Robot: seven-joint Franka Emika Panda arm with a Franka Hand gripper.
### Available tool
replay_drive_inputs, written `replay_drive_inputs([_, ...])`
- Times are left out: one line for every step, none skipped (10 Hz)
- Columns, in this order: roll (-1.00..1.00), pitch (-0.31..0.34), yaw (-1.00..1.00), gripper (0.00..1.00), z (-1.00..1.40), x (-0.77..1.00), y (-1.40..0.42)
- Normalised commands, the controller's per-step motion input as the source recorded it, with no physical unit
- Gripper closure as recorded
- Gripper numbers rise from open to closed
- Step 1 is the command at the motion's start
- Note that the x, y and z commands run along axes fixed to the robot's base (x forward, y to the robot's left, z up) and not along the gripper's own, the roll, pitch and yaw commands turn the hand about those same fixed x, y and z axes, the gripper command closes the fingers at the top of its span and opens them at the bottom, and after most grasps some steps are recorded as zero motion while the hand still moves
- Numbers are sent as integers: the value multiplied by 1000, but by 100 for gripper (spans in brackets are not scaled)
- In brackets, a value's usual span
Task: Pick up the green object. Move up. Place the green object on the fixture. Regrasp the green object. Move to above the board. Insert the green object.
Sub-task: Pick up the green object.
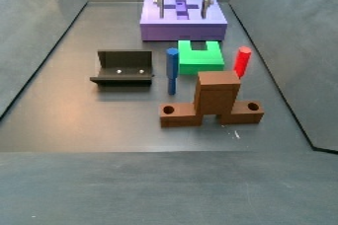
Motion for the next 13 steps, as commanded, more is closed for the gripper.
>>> replay_drive_inputs([144, -210, 109, 0, -763, -9, -346])
replay_drive_inputs([196, -203, 126, 0, -697, 0, -334])
replay_drive_inputs([254, -160, 137, 0, -674, 0, -260])
replay_drive_inputs([320, -101, 137, 0, -571, 0, -214])
replay_drive_inputs([320, -91, 114, 0, -543, 0, -163])
replay_drive_inputs([270, -44, 17, 0, -529, 0, -177])
replay_drive_inputs([176, 0, 0, 0, -526, 120, -209])
replay_drive_inputs([66, 0, -106, 0, -477, 89, -140])
replay_drive_inputs([0, 0, -151, 0, -374, 123, -106])
replay_drive_inputs([0, 0, -146, 0, -326, 160, -20])
replay_drive_inputs([11, 0, -71, 0, -186, 71, 0])
replay_drive_inputs([0, 0, 0, 0, 0, 0, 0])
replay_drive_inputs([0, 0, 0, 100, 0, 0, 0])
